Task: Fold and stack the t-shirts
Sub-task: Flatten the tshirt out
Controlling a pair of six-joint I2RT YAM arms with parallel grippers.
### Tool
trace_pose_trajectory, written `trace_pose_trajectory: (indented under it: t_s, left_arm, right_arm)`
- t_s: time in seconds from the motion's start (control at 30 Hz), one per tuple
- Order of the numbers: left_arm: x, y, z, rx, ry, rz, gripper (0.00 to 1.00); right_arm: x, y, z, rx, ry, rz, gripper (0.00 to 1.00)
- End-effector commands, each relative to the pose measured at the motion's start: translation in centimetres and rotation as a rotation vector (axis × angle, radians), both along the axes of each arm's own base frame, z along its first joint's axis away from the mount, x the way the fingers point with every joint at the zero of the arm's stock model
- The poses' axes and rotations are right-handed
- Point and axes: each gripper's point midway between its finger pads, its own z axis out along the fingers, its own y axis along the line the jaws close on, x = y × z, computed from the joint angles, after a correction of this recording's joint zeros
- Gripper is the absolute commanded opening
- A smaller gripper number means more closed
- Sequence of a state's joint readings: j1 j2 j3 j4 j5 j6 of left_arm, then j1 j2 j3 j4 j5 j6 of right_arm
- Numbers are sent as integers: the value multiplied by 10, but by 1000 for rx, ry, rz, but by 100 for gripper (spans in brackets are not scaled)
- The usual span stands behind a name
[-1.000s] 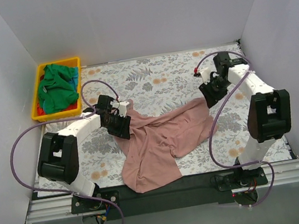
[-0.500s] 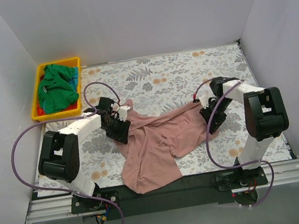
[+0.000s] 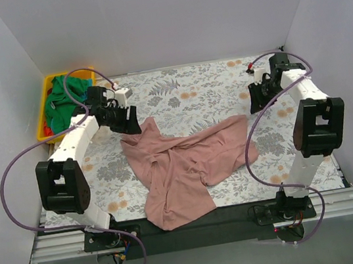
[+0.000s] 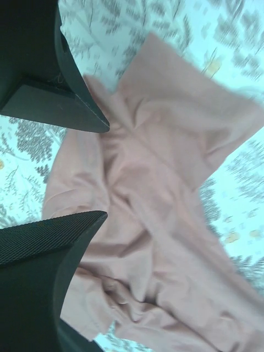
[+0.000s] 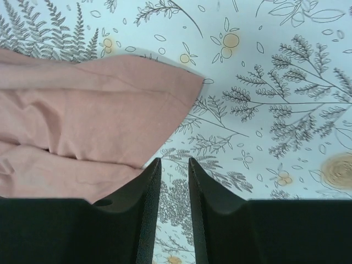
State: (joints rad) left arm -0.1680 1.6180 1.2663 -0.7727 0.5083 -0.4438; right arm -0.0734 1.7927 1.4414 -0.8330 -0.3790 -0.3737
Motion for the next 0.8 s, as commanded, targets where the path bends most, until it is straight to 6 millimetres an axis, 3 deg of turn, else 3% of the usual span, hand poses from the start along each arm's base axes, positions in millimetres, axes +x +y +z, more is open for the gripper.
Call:
trace_pose_trajectory:
  t_s: [0.0,0.17,0.4,0.63,0.77]
  left_arm:
    - [20,1,13,-49,-14,44,58]
    - [36,10,9,-47,-12,93,63]
    - [37,18,0,-42,0,124,67]
    - [37,27,-6,-33,8,144,68]
    - [38,30,-9,-29,11,151,68]
  right_arm:
    - [13,6,-21,30,67,-79,33]
    - [14,8,-43,43,103,-114,35]
    - [9,12,-69,66,160,-123,36]
    - [7,21,-82,116,208,-127,35]
    - [8,23,-85,126,214,-129,30]
